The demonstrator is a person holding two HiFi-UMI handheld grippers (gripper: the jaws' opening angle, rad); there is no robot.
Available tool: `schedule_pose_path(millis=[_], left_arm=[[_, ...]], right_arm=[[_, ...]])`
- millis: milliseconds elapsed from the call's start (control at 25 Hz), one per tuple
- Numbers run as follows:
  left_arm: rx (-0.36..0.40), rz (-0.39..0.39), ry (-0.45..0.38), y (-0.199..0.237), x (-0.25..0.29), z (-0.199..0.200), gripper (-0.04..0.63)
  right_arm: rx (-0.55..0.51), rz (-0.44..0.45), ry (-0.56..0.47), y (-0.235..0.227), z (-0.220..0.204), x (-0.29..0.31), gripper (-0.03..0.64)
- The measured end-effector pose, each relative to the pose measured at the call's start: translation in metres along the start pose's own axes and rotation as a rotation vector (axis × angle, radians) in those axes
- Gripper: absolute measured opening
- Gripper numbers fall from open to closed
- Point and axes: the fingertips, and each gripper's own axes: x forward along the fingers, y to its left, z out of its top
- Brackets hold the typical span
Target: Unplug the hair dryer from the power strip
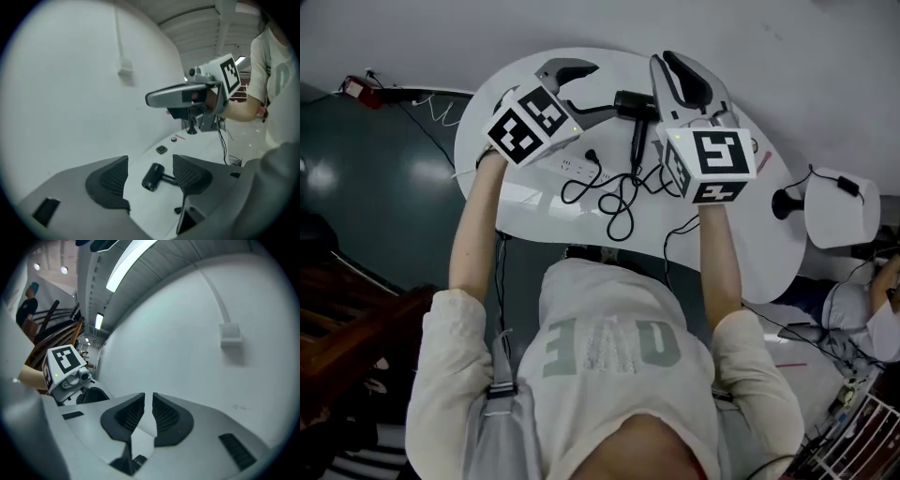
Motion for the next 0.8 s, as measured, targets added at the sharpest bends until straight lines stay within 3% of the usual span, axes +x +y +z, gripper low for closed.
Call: schedule_pose_path(millis=[240, 360, 440, 560, 720, 800], left_arm=[[-0.06, 0.223, -0.329, -0.004, -0.065, 0.086, 0.313], [-0.049, 0.385, -0.533, -0.009, -0.105, 0.126, 0.31], [-0.097, 0.494, -0.622, -0.012, -0.128, 0.141, 0.265], [-0.137, 0.653, -0.687, -0.016, -0.154, 0.147, 0.024], [-0.172, 0.832, -0.668, -0.02, -0.169, 0.132, 0.012], [-0.196, 0.87, -0.682, -0.022, -0.175, 0.125, 0.012]], right_arm=[[-0.014, -0.092, -0.243, -0.007, 0.074, -0.046, 0.061], [0.003, -0.126, -0.339, -0.008, 0.1, -0.074, 0.061], [0.029, -0.146, -0.389, -0.008, 0.111, -0.091, 0.061], [0.043, -0.169, -0.423, -0.006, 0.116, -0.109, 0.061], [0.019, -0.202, -0.404, -0.004, 0.101, -0.12, 0.061], [0.024, -0.214, -0.368, -0.005, 0.085, -0.119, 0.055]])
